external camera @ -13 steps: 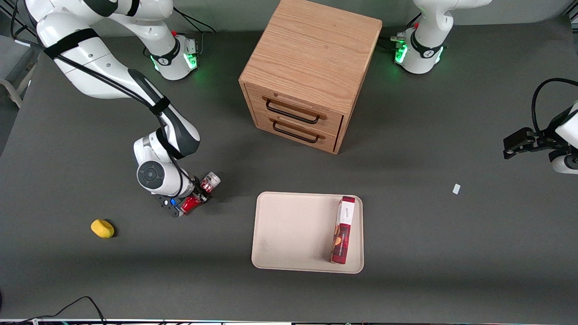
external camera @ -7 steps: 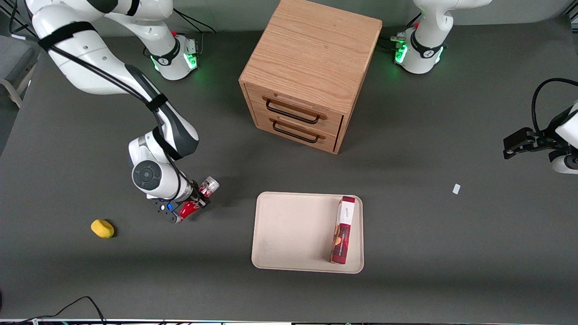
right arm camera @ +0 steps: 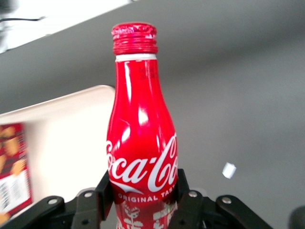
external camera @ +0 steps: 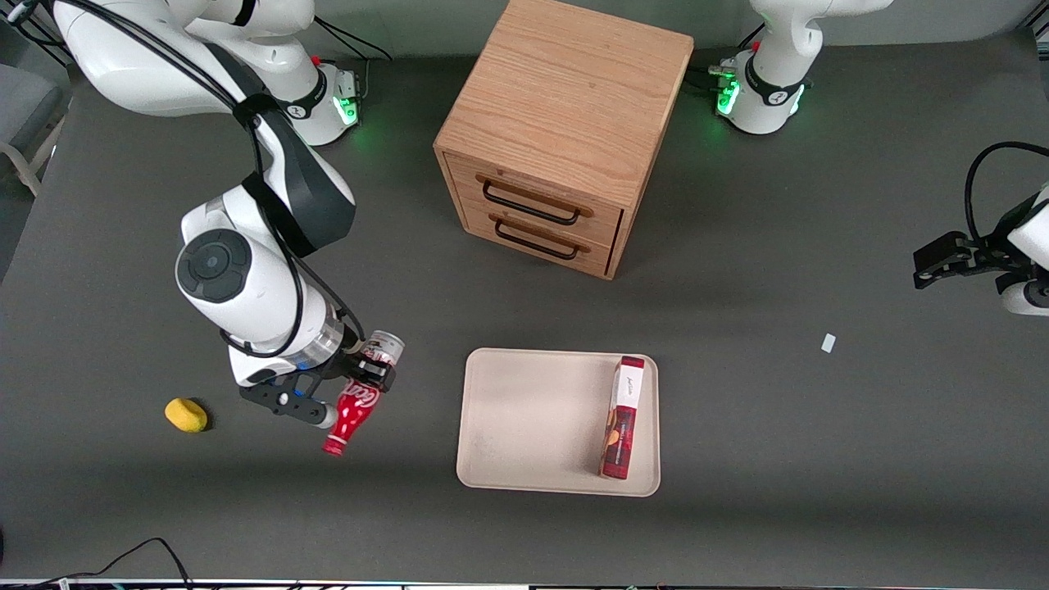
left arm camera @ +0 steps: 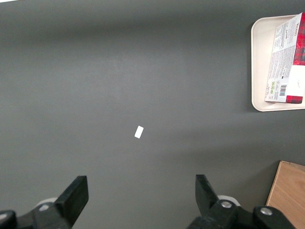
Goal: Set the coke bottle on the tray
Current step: 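Lift the bottle upright and carry it toward the cream tray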
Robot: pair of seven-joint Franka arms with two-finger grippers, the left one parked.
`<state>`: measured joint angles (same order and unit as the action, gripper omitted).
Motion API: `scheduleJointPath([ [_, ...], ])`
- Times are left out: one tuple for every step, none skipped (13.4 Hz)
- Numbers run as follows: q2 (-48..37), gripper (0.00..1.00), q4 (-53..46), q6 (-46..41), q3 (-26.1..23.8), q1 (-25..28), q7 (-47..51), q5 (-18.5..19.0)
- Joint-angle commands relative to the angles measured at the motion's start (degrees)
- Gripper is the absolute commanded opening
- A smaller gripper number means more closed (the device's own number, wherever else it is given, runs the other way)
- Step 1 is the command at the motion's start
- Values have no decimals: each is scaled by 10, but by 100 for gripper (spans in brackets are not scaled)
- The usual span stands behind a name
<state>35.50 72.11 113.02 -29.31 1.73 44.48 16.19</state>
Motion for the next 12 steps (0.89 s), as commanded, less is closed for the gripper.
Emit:
scheduleJointPath([
  [102,0,-128,6,5,71,-118,20],
  [126,0,-140,17,10,95,-136,20],
  [143,0,-139,27,16,100,-139,20],
  [157,0,-138,35,18,101,-139,20],
  [174,3,-137,38,18,101,-140,20],
  [194,6,-139,45,18,103,-139,20],
  [212,6,-138,64,20,115,-134,22],
  [222,8,-137,81,32,124,-130,22],
  [230,10,-137,91,44,127,-129,21],
  [239,20,-137,102,45,127,-129,21],
  [246,21,-137,109,46,127,-130,21],
  [253,21,-137,119,46,127,-128,21],
])
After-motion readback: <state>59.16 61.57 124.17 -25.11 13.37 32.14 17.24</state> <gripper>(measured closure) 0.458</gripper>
